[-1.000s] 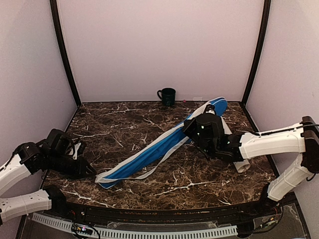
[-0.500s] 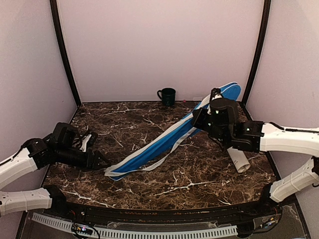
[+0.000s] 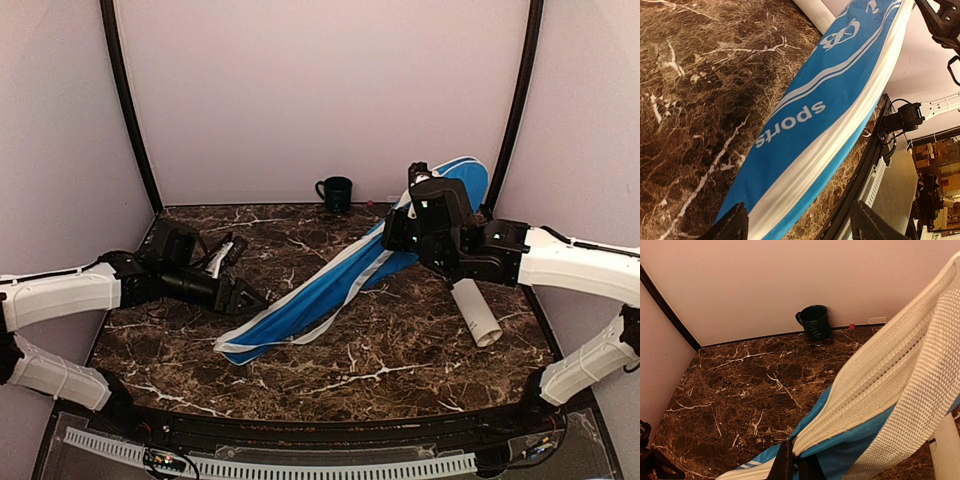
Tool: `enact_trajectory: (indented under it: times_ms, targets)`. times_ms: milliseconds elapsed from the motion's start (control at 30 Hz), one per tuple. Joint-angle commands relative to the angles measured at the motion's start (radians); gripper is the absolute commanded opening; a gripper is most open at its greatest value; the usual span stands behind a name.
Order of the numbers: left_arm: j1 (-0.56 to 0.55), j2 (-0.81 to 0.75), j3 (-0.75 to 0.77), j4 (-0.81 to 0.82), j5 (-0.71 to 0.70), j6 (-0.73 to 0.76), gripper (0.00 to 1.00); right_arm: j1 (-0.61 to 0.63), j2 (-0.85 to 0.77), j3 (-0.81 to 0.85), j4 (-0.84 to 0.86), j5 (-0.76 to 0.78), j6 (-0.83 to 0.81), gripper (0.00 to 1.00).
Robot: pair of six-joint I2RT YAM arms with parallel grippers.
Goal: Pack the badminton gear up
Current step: Place the racket bag at the center of the board.
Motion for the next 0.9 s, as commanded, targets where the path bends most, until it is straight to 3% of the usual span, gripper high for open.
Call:
enact_trajectory:
  times_ms: [0,167,433,600,700,867]
  targets:
    - [-0.015,0.047,0.037,0.081,0.012,0.084,0.73,-0.010,0.039,0.063,0.003,-0.039,-0.058,0.00]
    - [-0.053,0.105,0.048,0.106,0.010,0.103,0.75,-0.032,0.099,0.064,0.087,-0.149,-0.075,0.00]
    - [-0.080,0.095,0.008,0.181,0.075,0.075,0.57,-0.144,0.194,-0.028,0.415,-0.642,-0.173,0.00]
    - [-0.106,0.093,-0.030,0.260,0.118,0.035,0.57,-0.232,0.258,-0.087,0.524,-0.865,-0.172,0.00]
    - [-0.139,0.105,-0.032,0.297,0.135,0.020,0.57,-0.291,0.258,-0.143,0.566,-0.912,-0.150,0.00]
    - [-0.173,0.123,-0.034,0.350,0.123,-0.007,0.59,-0.337,0.252,-0.214,0.508,-0.845,-0.143,0.00]
